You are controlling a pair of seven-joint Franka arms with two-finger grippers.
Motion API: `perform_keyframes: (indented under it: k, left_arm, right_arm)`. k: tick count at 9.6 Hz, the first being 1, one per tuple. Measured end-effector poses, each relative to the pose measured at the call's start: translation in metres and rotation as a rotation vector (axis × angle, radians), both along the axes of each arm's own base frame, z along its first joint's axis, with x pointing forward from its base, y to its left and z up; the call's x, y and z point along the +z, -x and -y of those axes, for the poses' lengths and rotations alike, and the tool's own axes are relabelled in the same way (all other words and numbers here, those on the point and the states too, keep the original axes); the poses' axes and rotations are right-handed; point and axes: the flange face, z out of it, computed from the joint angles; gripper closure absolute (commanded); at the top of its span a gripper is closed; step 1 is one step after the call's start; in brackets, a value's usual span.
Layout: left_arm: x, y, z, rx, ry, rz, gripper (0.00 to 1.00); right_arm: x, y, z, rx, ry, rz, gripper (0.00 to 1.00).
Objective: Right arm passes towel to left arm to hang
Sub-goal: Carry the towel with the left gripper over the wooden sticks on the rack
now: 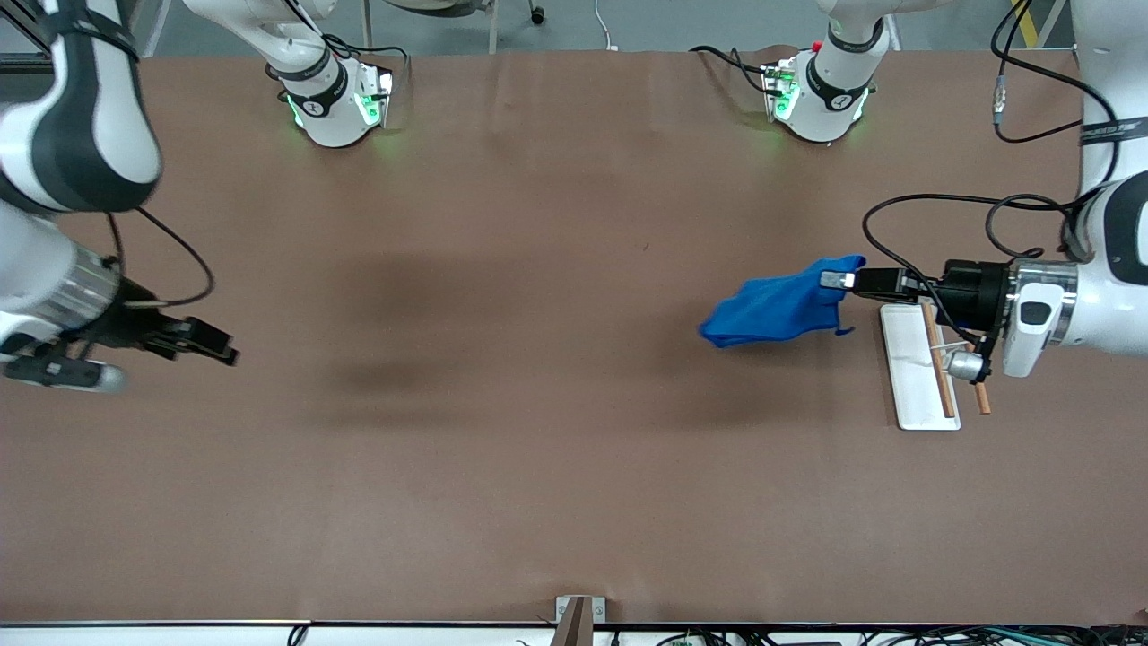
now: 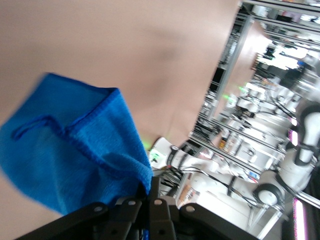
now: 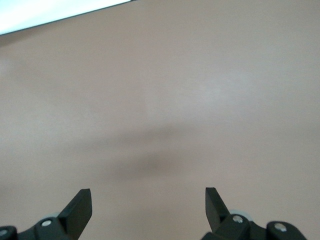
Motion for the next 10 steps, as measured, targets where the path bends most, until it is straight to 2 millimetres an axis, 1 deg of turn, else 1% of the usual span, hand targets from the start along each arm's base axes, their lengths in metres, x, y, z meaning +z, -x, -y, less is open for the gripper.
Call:
perform_keyframes:
  k: [1, 2, 3, 5, 6, 7, 8, 10]
  left_arm:
    - [0.004, 0.001, -0.010, 0.022, -0.082, -0.008, 1.00]
    - [0.009, 0.001, -0.021, 0.053, -0.169, -0.009, 1.00]
    - [0.015, 0.002, -0.033, 0.098, -0.245, -0.018, 1.00]
    - [0.018, 0.002, -0.064, 0.214, -0.331, -0.094, 1.00]
    - [0.016, 0.002, -0.078, 0.276, -0.375, -0.145, 1.00]
    - [0.014, 0.003, -0.086, 0.328, -0.420, -0.194, 1.00]
    - [0.011, 0.003, -0.091, 0.366, -0.469, -0.232, 1.00]
    - [0.002, 0.003, -0.101, 0.437, -0.602, -0.273, 1.00]
  right_arm:
    - [0.026, 0.015, 0.024, -0.036, 0.008, -0.021, 0.00]
    - [0.054, 0.032, 0.041, -0.057, 0.025, -0.033, 0.00]
    - [0.079, 0.049, 0.048, -0.064, 0.047, -0.041, 0.00]
    - [0.122, 0.082, 0.049, -0.071, 0.061, -0.064, 0.00]
    - [0.143, 0.089, 0.047, -0.069, 0.065, -0.043, 0.00]
    - [0.161, 0.093, 0.047, -0.073, 0.068, -0.026, 0.00]
    - [0.167, 0.094, 0.050, -0.078, 0.069, -0.025, 0.00]
    - [0.162, 0.089, 0.050, -0.079, 0.069, -0.037, 0.00]
